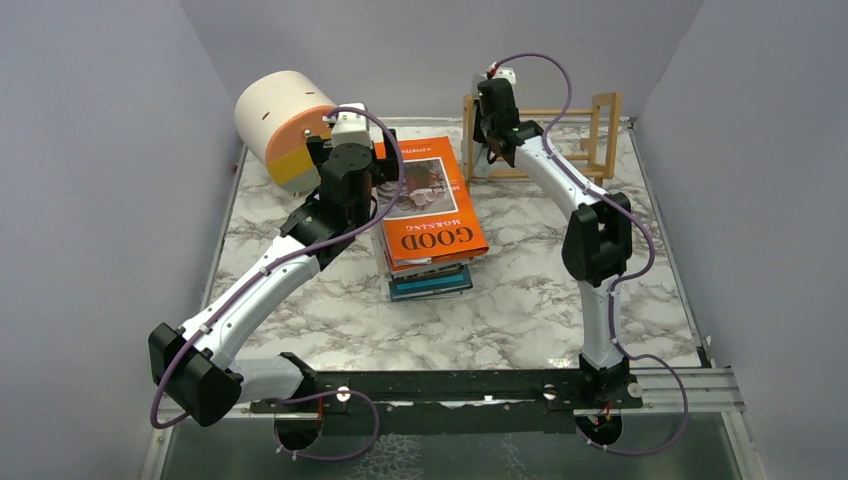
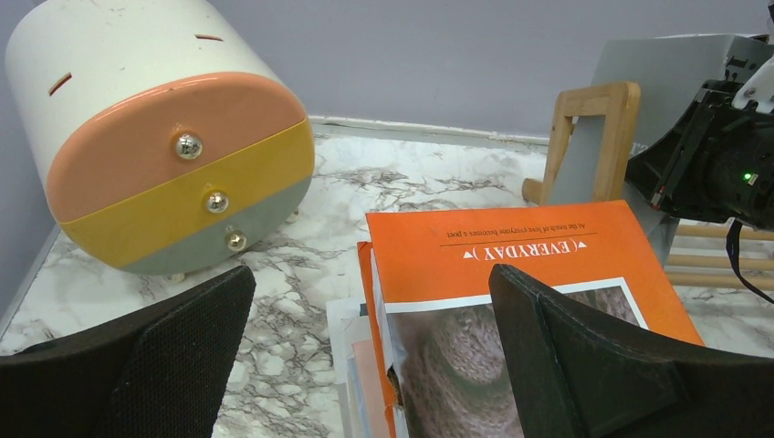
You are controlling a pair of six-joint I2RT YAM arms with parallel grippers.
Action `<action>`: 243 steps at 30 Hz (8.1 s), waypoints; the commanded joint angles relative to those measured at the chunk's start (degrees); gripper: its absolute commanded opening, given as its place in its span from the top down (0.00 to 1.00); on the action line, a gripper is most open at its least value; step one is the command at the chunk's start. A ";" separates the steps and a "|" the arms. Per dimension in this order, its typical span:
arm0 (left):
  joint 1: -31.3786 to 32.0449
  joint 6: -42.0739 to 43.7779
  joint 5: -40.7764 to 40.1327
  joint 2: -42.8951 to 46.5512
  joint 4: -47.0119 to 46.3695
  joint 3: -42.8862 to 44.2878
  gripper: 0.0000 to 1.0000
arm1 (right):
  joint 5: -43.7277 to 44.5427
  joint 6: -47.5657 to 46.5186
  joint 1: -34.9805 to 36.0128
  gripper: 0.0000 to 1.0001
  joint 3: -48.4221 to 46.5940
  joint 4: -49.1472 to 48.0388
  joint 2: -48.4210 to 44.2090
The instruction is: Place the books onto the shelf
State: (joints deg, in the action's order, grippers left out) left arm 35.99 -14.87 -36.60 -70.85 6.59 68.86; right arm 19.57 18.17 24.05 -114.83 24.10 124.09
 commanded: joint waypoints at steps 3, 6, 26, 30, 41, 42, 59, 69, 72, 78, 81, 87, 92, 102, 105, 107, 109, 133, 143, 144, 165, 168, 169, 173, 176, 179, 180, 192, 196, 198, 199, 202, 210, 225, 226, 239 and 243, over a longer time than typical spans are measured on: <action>-0.39 -0.85 1.09 1.20 -0.43 -0.46 0.01 | 8.41 -1.36 -0.33 0.99 1.18 2.80 -3.02; -0.48 -0.99 1.26 1.03 -0.52 -0.59 0.01 | 10.47 -1.81 -0.32 0.99 2.31 1.72 -3.62; -0.79 -1.56 1.53 0.40 -0.47 -0.87 0.01 | 12.73 -4.43 -0.40 0.99 4.16 0.46 -7.97; -0.81 -1.64 1.44 0.32 -0.52 -1.00 0.01 | 12.77 -5.33 -0.41 0.99 3.53 -0.66 -6.67; -1.09 -1.65 1.29 0.75 -0.71 -1.20 0.01 | 11.50 -6.79 -0.41 0.99 0.87 -3.11 -2.54; -1.09 -1.65 1.27 0.90 -0.73 -1.31 0.01 | 11.27 -6.76 -0.41 0.99 0.98 -3.34 -2.34; -1.16 -2.17 0.46 5.11 -5.41 -4.78 0.01 | 10.53 -6.42 -0.41 0.99 1.61 -6.52 -3.15; -1.14 -1.01 -3.31 7.20 -10.68 -8.57 0.01 | 9.16 -6.19 -0.41 0.99 -0.23 -4.01 -3.87; -1.18 -1.27 -3.13 7.83 -11.91 -9.24 0.01 | 9.17 -5.88 -0.41 0.99 0.06 -3.73 -3.93; -1.14 -1.12 -0.84 5.16 -8.29 -5.93 0.01 | 6.96 -4.81 -0.35 0.99 -0.61 -0.56 -3.62; -1.20 -0.67 0.04 2.87 -4.30 -3.25 0.01 | 5.84 -3.72 -0.32 0.99 0.00 1.15 -4.26; -1.26 -1.03 1.32 2.35 -3.69 -2.88 0.01 | 4.53 -2.60 -0.24 0.99 1.41 2.71 -5.48; -1.27 -0.95 1.01 2.65 -4.02 -3.12 0.01 | 4.19 -2.36 -0.15 0.99 0.48 3.97 -4.56; -1.29 -0.68 0.33 3.17 -4.38 -3.99 0.01 | 2.93 -0.67 -0.06 0.97 -0.80 4.85 -2.74; -1.43 -0.48 0.30 3.17 -4.46 -4.01 0.01 | 2.53 0.35 -0.06 0.93 -1.87 5.21 -1.67; -1.49 -0.30 0.30 3.10 -4.42 -3.93 0.01 | 2.27 1.13 -0.07 0.91 -2.50 5.38 -1.04; -1.51 -0.10 0.22 3.17 -4.47 -3.88 0.01 | 2.20 1.81 -0.06 0.86 -2.97 5.64 -0.54; -1.94 -0.25 0.39 4.12 -5.03 -4.70 0.01 | 8.35 -1.72 -0.15 0.90 -5.37 8.95 -0.04; -2.15 -0.50 0.12 3.76 -5.10 -5.06 0.01 | 6.83 -5.23 -0.55 0.91 -5.41 6.00 1.77; -2.13 -0.51 0.19 3.69 -5.10 -5.10 0.01 | 6.35 -5.25 -0.58 0.91 -5.41 5.75 1.83; -2.48 0.02 0.30 3.26 -5.01 -4.66 0.01 | -1.91 0.22 -1.99 0.49 -5.35 5.26 2.26; -2.51 -0.07 0.37 3.34 -5.23 -4.91 0.01 | -2.08 1.18 -2.04 0.47 -4.91 5.22 1.64; -2.56 -0.14 0.39 3.41 -5.21 -5.07 0.01 | -2.04 1.42 -2.01 0.47 -4.74 5.18 1.36; -2.57 -0.41 0.48 3.60 -5.12 -5.31 0.01 | -2.06 2.10 -2.03 0.46 -3.54 4.72 -0.40; -2.67 -0.50 0.54 3.71 -5.10 -5.35 0.01 | -1.86 2.33 -2.08 0.46 -2.55 4.35 -1.88; -2.63 -0.51 0.50 3.70 -5.01 -5.33 0.01 | -1.82 2.39 -2.11 0.46 -1.61 4.00 -3.33; -2.63 -0.46 0.48 3.72 -5.01 -5.33 0.01 | -1.82 2.39 -2.13 0.46 -1.35 3.94 -3.89; -2.98 -1.13 -0.26 3.17 -3.32 -4.06 0.01 | -0.79 1.86 -2.06 0.42 0.95 4.12 -8.86; -3.05 -2.00 -0.25 3.32 -1.65 -3.26 0.01 | -0.25 0.89 -2.07 0.34 5.18 2.38 -14.06; -3.13 -2.44 0.05 3.43 -0.58 -2.71 0.01 | -0.10 -0.12 -2.04 0.22 7.90 1.50 -17.28; -3.15 -2.78 0.25 3.56 -0.18 -2.49 0.01 | 0.02 -0.47 -2.03 0.19 9.39 1.05 -18.99; -3.20 -3.84 0.84 4.22 0.37 -2.55 0.01 | -0.39 -1.44 -2.00 0.11 14.68 -1.29 -24.59; -3.13 -5.93 3.45 5.43 2.78 -3.03 0.01 | -12.01 -0.73 -2.13 0.08 30.24 -10.18 -39.73; -3.18 -10.83 14.38 6.34 3.98 -6.24 0.01 | -40.68 12.29 -2.11 0.12 48.48 -15.49 -50.27; -3.25 -11.11 15.04 6.07 3.89 -6.12 0.01 | -41.65 12.84 -2.08 0.12 48.77 -15.55 -50.27; -3.07 -13.64 20.69 2.63 1.95 -5.58 0.01 | -49.02 17.17 -2.08 0.13 52.45 -19.96 -47.57; -2.57 -14.28 21.97 2.09 0.61 -5.51 0.01 | -49.79 17.70 -2.10 0.13 53.18 -20.77 -47.45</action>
State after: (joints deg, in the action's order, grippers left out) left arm 33.01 -27.75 -17.98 -68.42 10.41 62.98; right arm -27.16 34.50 21.74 -62.33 6.52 76.31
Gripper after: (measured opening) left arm 0.989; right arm 0.873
